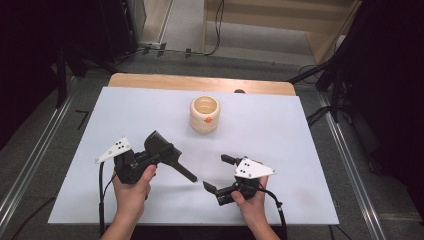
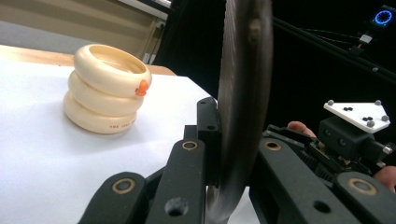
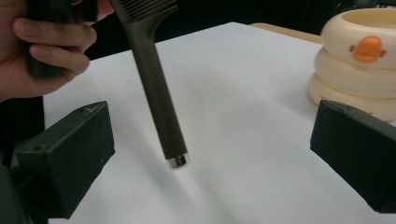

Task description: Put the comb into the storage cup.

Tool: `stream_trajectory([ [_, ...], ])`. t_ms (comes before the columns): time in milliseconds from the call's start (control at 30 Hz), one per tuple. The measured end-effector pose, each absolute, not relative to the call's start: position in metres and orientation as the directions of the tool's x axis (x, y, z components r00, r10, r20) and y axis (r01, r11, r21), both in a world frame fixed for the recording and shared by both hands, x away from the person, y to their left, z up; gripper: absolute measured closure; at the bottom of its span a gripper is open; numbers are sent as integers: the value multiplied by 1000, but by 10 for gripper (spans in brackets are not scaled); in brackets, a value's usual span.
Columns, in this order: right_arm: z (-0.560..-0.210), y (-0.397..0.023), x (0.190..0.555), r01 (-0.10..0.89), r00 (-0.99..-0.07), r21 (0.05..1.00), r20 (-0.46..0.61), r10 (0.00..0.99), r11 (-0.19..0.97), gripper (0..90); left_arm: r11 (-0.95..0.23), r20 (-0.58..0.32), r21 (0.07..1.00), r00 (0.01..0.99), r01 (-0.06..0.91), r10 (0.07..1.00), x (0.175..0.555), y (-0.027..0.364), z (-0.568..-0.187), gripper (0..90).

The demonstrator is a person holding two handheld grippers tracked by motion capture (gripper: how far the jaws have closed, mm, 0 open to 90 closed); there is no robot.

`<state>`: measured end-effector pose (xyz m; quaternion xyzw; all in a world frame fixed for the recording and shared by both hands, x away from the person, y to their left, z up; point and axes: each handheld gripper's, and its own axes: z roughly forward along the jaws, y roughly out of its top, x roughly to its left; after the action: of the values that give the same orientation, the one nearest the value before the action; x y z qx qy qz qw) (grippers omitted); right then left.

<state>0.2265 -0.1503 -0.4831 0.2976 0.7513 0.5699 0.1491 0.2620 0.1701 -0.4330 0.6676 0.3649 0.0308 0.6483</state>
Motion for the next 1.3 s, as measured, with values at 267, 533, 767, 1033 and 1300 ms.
stream_trajectory([
  [267,-484,-163,225,261,-748,948,81,659,180,0,103,-422,894,743,436,520,261,172,-431,864],
  [533,-486,-177,222,254,-727,950,66,683,179,0,94,-411,899,747,429,523,263,173,-429,864],
  [767,-486,-206,222,269,-700,953,91,709,143,0,100,-398,907,756,408,520,266,173,-421,864],
  [1033,-488,-228,220,272,-684,952,85,725,144,0,102,-378,918,763,384,525,268,172,-416,864],
  [1300,-490,-254,218,272,-659,953,84,747,133,0,92,-373,918,759,387,533,277,168,-411,864],
])
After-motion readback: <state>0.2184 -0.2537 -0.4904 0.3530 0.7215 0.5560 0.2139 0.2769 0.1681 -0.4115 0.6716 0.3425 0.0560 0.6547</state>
